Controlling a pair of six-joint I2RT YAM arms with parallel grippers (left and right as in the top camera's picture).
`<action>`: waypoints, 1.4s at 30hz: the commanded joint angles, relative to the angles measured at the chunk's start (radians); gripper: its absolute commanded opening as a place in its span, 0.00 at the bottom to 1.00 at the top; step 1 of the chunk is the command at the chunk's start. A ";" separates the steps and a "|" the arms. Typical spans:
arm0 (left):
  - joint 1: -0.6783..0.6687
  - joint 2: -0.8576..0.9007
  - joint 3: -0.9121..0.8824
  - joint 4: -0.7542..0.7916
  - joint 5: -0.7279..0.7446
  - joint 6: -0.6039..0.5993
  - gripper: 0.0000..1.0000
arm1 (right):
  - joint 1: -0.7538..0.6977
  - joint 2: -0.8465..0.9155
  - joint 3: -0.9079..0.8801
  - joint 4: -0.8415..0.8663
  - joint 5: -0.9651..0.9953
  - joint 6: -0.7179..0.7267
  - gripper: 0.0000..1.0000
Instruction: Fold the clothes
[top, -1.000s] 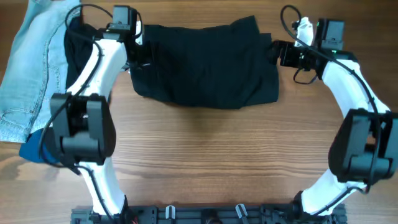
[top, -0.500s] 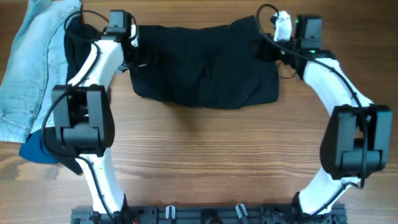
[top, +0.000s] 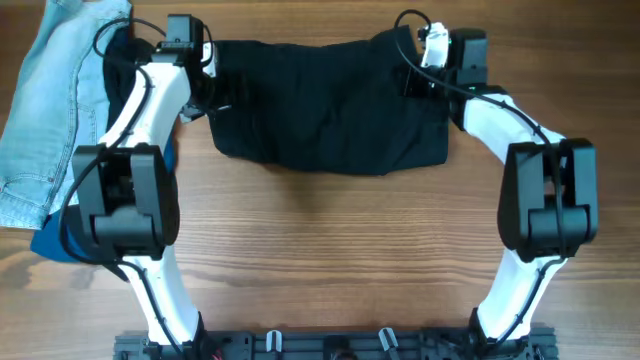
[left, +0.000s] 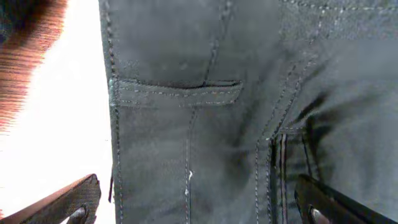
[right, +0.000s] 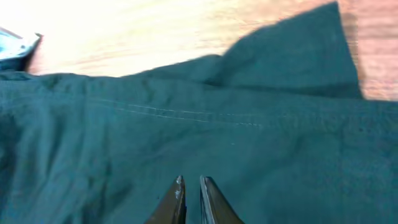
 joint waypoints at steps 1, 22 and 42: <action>0.028 -0.027 0.015 0.009 0.116 0.079 1.00 | -0.005 0.068 0.005 0.005 0.053 -0.011 0.09; 0.077 0.084 0.015 0.146 0.170 0.235 1.00 | -0.031 0.103 0.005 -0.019 0.079 -0.022 0.07; 0.058 0.162 0.014 0.067 0.425 0.233 0.04 | -0.050 0.154 0.005 0.031 0.153 -0.008 0.04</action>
